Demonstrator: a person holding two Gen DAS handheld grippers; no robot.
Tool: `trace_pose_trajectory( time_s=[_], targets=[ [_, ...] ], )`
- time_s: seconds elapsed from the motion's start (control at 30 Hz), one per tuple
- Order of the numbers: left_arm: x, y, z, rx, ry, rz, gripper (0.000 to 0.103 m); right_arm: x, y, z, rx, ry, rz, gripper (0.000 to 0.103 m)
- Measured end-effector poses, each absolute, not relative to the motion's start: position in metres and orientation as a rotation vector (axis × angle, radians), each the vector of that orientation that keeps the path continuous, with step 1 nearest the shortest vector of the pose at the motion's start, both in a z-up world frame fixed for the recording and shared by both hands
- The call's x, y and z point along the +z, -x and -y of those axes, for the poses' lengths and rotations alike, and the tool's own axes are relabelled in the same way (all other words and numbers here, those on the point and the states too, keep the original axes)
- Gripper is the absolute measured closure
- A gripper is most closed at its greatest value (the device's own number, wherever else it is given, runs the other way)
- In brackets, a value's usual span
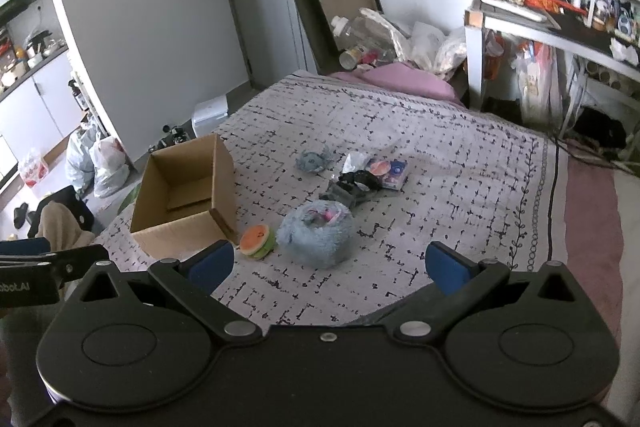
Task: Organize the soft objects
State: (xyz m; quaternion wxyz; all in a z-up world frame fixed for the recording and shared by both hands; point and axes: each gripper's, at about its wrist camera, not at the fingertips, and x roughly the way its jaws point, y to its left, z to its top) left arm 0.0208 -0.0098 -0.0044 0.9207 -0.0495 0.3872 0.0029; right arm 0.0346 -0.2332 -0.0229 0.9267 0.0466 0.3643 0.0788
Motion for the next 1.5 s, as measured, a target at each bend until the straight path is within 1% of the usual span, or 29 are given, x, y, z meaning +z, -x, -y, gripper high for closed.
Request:
trace_pose_trajectory(
  time_s=[0.37,0.67,0.83,0.9,1.1,1.27,1.33,1.5],
  targets=[
    [-0.024,-0.053,0.020,-0.048,0.119,-0.818,0.002,-0.042,-0.060,0.248,0.148,-0.158,-0.775,0.000],
    [-0.036,-0.088,0.022,-0.093,0.155,-0.797,0.003,-0.060,-0.090,0.255,0.136,-0.224,-0.794,0.000],
    [-0.049,-0.109,0.024,-0.115,0.147,-0.826,0.004,-0.069,-0.104,0.258,0.126,-0.254,-0.803,0.002],
    [-0.053,-0.114,0.026,-0.121,0.143,-0.835,0.005,-0.073,-0.111,0.260,0.126,-0.278,-0.817,0.007],
    [-0.064,-0.132,0.032,-0.147,0.145,-0.863,0.018,-0.088,-0.128,0.262,0.141,-0.345,-0.867,0.021],
    [-0.074,-0.147,0.039,-0.184,0.136,-0.884,0.030,-0.104,-0.140,0.265,0.152,-0.430,-0.911,0.030],
    [-0.080,-0.155,0.040,-0.193,0.141,-0.899,0.035,-0.108,-0.144,0.266,0.155,-0.455,-0.920,0.031],
    [-0.090,-0.170,0.043,-0.210,0.149,-0.929,0.038,-0.121,-0.154,0.273,0.147,-0.538,-0.949,0.042]
  ],
)
